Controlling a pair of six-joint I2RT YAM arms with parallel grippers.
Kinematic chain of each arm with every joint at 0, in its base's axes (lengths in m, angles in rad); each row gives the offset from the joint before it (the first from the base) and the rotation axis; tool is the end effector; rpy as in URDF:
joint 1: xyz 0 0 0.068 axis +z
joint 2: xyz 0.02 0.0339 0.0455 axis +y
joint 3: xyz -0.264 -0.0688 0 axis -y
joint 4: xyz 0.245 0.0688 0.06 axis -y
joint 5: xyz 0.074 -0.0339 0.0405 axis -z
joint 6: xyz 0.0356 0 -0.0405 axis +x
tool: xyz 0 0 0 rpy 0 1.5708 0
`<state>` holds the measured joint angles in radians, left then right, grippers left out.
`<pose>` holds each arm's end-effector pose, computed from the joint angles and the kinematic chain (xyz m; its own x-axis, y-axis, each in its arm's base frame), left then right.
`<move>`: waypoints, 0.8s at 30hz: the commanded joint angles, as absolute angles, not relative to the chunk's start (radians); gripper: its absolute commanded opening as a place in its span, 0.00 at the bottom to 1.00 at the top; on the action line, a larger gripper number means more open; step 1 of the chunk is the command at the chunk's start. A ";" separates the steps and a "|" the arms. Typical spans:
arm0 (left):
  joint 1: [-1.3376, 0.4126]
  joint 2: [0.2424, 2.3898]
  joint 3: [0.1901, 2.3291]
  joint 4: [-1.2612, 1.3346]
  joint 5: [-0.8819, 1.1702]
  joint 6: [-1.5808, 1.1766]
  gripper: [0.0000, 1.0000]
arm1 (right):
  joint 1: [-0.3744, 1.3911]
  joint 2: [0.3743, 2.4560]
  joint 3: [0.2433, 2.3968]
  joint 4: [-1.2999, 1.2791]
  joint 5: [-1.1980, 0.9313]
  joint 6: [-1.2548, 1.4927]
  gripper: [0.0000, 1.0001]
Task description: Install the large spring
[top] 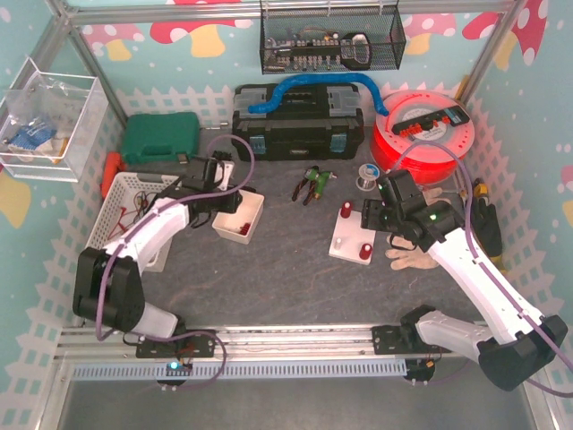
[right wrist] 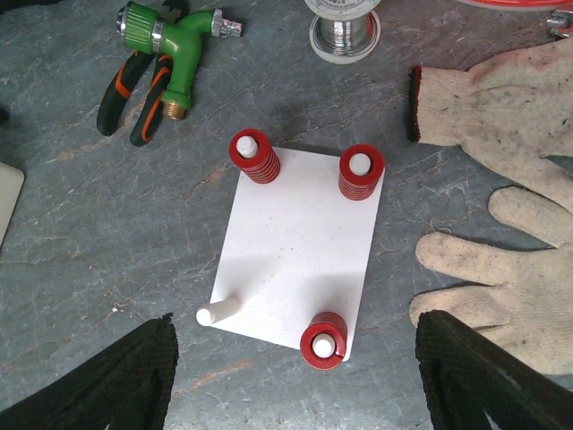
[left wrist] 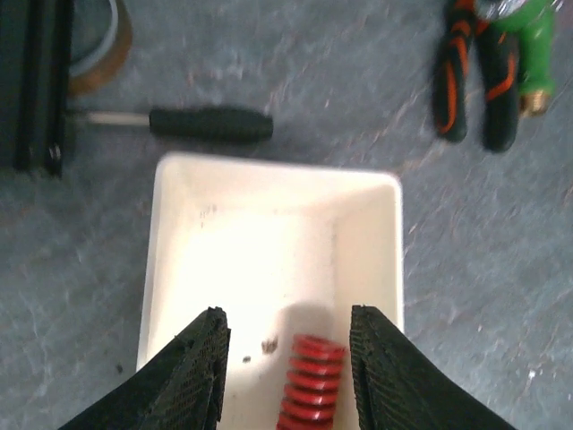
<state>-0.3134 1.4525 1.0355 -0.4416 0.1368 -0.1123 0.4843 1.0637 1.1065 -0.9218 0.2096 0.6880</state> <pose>0.2920 -0.0997 0.2486 -0.7593 0.1294 -0.6378 0.3070 0.9353 -0.1758 0.1835 0.0882 0.3309 -0.7411 0.3119 -0.5946 0.1717 0.9441 0.2813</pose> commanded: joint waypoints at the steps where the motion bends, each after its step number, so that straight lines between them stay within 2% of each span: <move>1: -0.253 1.517 1.074 -0.627 0.314 -0.033 0.42 | 0.480 1.068 1.136 -0.942 0.209 0.690 0.74; 10: -0.235 1.621 1.096 -0.655 0.456 0.034 0.43 | 0.480 1.069 1.154 -0.947 0.213 0.667 0.73; 24: -0.243 1.699 1.091 -0.635 0.408 0.065 0.45 | 0.479 1.034 1.127 -0.954 0.232 0.675 0.74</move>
